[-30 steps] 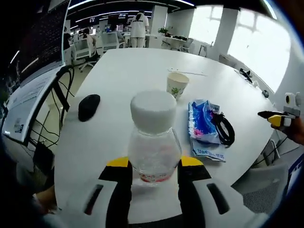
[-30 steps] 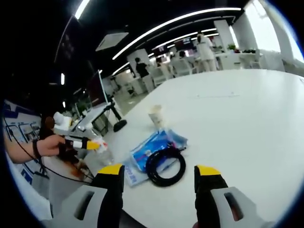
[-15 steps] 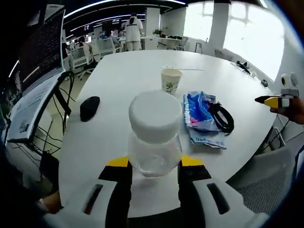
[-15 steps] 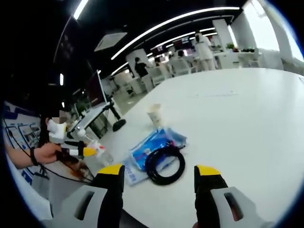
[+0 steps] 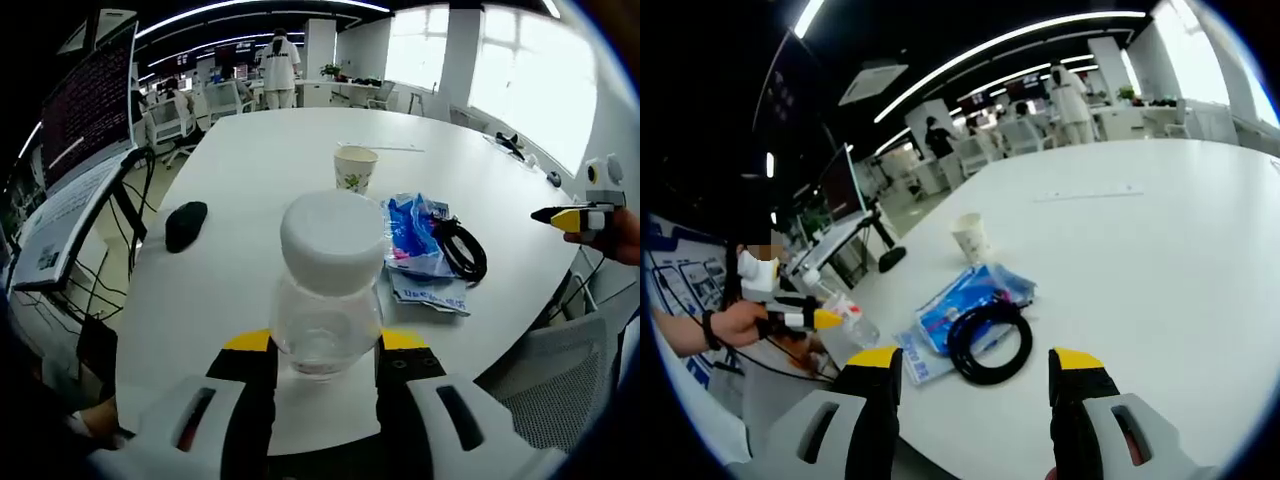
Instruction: Arrange the tabletop items into an orderly group along one side of the table until the central work area is clear of visible clutter.
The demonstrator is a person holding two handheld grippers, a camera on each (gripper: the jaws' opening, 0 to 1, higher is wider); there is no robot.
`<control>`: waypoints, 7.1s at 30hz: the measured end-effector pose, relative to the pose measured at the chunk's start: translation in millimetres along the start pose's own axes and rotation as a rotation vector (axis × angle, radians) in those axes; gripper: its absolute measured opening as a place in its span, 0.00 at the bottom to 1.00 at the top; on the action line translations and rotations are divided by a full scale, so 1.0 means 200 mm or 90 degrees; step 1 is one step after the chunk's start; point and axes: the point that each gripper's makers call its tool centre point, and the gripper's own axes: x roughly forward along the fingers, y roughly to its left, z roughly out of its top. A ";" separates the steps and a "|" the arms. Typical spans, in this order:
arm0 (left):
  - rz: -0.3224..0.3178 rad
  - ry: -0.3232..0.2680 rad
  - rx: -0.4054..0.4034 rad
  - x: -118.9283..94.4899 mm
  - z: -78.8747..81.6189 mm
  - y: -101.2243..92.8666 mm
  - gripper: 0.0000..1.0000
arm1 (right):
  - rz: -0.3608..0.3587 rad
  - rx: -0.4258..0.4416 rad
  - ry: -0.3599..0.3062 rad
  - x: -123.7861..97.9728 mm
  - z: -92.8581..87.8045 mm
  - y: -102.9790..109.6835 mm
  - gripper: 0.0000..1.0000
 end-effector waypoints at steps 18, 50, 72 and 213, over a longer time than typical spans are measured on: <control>-0.044 -0.002 0.035 0.01 0.01 -0.02 0.37 | -0.005 -0.004 0.004 -0.01 -0.01 -0.01 0.60; 0.011 -0.025 -0.001 0.22 0.23 0.06 0.36 | -0.015 0.005 0.012 -0.03 -0.03 -0.03 0.59; 0.014 -0.050 -0.013 0.52 0.55 0.03 0.36 | -0.023 0.018 0.029 -0.03 -0.09 -0.05 0.59; -0.131 -0.006 -0.097 0.34 0.06 -0.72 0.39 | 0.002 0.050 0.011 -0.12 -0.18 -0.03 0.58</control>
